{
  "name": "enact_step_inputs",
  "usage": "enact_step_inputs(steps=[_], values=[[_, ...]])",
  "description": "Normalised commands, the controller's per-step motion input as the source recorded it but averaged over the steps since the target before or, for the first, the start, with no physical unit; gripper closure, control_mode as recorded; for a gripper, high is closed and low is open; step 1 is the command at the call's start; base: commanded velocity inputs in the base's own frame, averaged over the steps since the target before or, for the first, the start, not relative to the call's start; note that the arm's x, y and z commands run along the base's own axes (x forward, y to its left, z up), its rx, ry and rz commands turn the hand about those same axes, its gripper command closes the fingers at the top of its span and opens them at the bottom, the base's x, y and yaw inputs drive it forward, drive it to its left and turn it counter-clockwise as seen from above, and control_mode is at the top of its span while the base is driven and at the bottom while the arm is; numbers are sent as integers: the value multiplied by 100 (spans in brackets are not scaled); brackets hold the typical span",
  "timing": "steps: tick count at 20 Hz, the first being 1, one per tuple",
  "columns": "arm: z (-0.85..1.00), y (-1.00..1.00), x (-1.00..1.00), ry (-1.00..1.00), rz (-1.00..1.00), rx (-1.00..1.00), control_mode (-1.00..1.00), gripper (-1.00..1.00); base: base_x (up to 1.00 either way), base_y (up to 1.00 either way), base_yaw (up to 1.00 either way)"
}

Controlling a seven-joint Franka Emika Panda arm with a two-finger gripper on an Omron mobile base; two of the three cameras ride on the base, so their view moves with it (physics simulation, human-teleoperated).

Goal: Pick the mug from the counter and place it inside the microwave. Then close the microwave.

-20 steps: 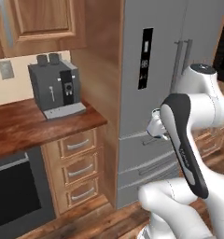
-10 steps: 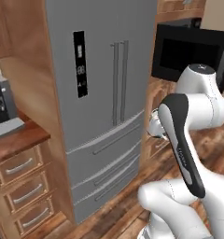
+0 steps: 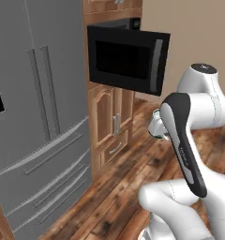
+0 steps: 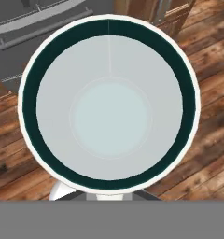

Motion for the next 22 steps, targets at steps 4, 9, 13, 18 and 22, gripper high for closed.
enact_step_inputs(steps=[4,9,13,18,22], values=[[0,0,0,0,0,0,100,100,0,-100,-33],[0,0,0,0,0,0,100,100,4,-100,-31],[0,0,0,0,0,0,100,100,7,-100,-26],[0,0,0,0,0,0,100,100,44,-74,-11],[0,0,0,0,0,0,100,100,78,-34,5]])
